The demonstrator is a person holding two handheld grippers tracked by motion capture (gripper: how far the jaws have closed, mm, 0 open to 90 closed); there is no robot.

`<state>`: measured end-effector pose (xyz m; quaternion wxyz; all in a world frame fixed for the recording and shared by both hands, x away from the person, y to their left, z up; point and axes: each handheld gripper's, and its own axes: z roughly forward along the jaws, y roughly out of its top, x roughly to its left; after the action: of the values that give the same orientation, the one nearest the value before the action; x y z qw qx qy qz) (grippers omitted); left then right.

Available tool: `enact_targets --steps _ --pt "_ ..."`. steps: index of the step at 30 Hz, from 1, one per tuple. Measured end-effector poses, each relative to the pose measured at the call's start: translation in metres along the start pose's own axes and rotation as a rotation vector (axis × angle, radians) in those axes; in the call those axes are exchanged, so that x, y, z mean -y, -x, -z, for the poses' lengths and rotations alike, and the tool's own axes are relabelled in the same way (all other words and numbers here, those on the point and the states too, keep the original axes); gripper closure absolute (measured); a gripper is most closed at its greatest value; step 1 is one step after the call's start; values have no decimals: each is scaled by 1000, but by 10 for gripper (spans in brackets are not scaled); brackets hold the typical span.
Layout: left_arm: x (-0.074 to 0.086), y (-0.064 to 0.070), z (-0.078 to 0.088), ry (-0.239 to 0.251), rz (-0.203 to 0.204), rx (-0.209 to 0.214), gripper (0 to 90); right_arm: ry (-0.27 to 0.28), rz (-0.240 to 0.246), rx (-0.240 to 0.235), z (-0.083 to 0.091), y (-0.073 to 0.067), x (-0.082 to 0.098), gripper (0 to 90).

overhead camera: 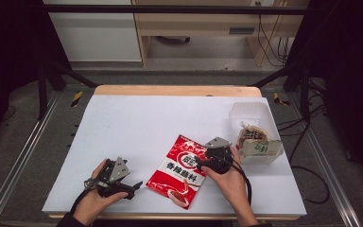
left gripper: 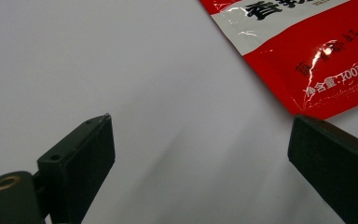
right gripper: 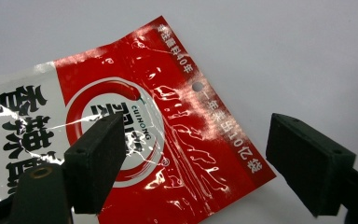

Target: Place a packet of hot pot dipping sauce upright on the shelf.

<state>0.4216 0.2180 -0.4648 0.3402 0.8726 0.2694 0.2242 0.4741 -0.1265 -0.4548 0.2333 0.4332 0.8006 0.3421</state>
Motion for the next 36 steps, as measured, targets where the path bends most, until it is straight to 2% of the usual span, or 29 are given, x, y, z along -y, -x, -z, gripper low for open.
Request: enact_targets --steps 6,7,10,20,27,29,36 --pt "-1 2 0 1 -3 10 72 -27 -24 2 -6 5 6 159" --pt "-1 1 0 -7 -16 9 72 -27 -26 -1 -6 5 7 151" --pt "-1 2 0 6 -3 11 73 -38 -37 -7 -9 6 9 136" --pt "-2 2 -1 6 -5 16 74 -59 -50 -8 -19 10 9 103" --pt "-2 2 -2 -4 -13 22 74 -91 -58 -3 -25 13 11 102" --pt "-2 2 -2 2 -4 23 74 -99 -65 -5 -26 13 11 102" --pt "-2 2 -2 -1 -8 26 75 -97 -88 -20 -27 17 11 104"
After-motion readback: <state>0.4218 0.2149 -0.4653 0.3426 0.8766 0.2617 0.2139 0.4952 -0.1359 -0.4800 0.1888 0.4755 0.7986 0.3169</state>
